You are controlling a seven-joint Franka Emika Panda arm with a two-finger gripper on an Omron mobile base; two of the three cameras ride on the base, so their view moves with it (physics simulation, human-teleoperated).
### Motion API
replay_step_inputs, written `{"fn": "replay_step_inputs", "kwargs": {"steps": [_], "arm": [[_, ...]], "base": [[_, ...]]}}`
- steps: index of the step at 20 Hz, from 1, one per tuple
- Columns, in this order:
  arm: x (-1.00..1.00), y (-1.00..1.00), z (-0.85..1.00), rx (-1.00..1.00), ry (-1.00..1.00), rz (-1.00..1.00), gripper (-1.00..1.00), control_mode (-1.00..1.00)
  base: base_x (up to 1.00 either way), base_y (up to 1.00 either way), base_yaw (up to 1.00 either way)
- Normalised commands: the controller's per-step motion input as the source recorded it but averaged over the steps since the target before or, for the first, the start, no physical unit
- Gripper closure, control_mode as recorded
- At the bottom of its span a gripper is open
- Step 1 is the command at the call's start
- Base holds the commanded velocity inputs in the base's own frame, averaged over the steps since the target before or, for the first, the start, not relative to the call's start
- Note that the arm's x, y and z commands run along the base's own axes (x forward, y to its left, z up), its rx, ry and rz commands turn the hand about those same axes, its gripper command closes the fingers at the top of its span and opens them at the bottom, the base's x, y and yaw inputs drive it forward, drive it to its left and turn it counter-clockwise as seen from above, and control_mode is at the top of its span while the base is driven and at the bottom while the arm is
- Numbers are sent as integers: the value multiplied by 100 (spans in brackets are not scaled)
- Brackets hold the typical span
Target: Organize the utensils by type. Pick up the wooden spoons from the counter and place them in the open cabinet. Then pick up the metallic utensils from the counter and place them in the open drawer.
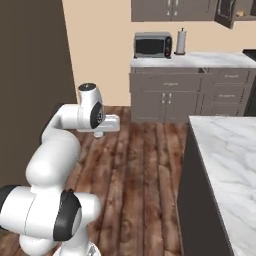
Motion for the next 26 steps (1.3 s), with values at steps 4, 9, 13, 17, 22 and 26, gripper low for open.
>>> {"fn": "replay_step_inputs", "kwargs": {"steps": [4, 9, 13, 17, 22, 26], "arm": [[0, 0, 0, 0, 0, 0, 100, 100], [0, 0, 0, 0, 0, 0, 100, 100], [0, 0, 0, 0, 0, 0, 100, 100], [0, 0, 0, 0, 0, 0, 100, 100], [0, 0, 0, 0, 0, 0, 100, 100], [0, 0, 0, 0, 0, 0, 100, 100]], "base": [[100, 55, -16], [100, 58, -14], [99, 63, -19], [94, 66, -22], [87, 69, -23], [80, 75, -26]]}}
